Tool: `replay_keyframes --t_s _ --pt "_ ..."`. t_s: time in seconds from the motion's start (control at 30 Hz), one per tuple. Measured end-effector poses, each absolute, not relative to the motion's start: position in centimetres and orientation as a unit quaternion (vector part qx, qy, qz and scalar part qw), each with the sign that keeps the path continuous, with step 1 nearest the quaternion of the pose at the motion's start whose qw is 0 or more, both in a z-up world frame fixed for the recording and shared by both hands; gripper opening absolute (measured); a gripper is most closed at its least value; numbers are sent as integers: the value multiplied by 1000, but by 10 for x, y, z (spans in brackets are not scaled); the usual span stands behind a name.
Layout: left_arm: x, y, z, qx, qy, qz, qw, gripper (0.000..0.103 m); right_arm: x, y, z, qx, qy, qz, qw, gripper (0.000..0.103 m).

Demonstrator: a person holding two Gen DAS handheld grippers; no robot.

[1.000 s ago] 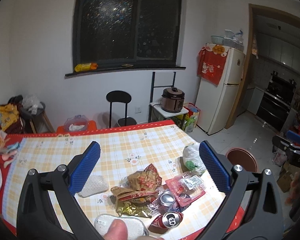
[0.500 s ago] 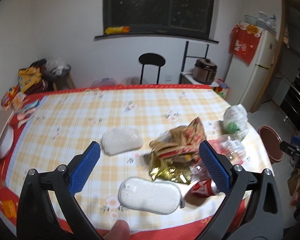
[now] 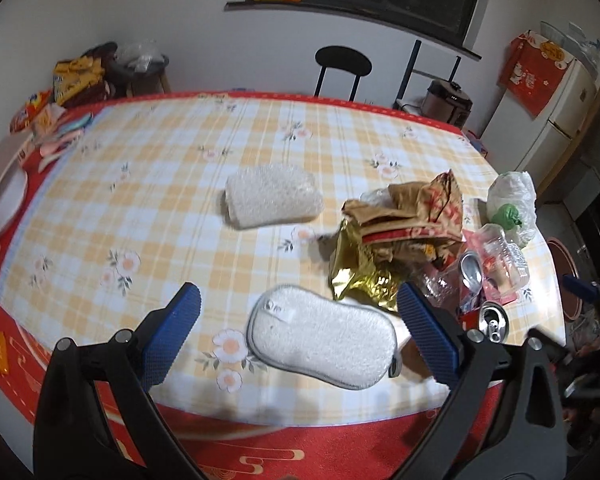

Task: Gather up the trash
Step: 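Lower the right gripper onto the red Coke can and close it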

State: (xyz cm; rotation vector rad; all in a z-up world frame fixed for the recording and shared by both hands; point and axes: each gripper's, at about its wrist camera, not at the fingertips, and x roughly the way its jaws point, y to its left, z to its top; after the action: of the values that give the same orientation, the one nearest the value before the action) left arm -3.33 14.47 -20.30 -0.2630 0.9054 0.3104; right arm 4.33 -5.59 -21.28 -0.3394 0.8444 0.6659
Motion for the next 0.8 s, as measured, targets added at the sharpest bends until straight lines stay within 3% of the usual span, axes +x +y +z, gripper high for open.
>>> replay_keyframes --t_s 0.53,0.7,0.8 --pt "-38 157 -244 -181 477 144 848 95 50 0 -282 -303 415 353 781 96" --pt "-39 160 -246 -182 479 143 846 94 55 -3 -289 -296 427 351 779 82" --pt "-39 161 -250 -187 483 142 844 93 58 -5 -291 -282 440 354 776 68"
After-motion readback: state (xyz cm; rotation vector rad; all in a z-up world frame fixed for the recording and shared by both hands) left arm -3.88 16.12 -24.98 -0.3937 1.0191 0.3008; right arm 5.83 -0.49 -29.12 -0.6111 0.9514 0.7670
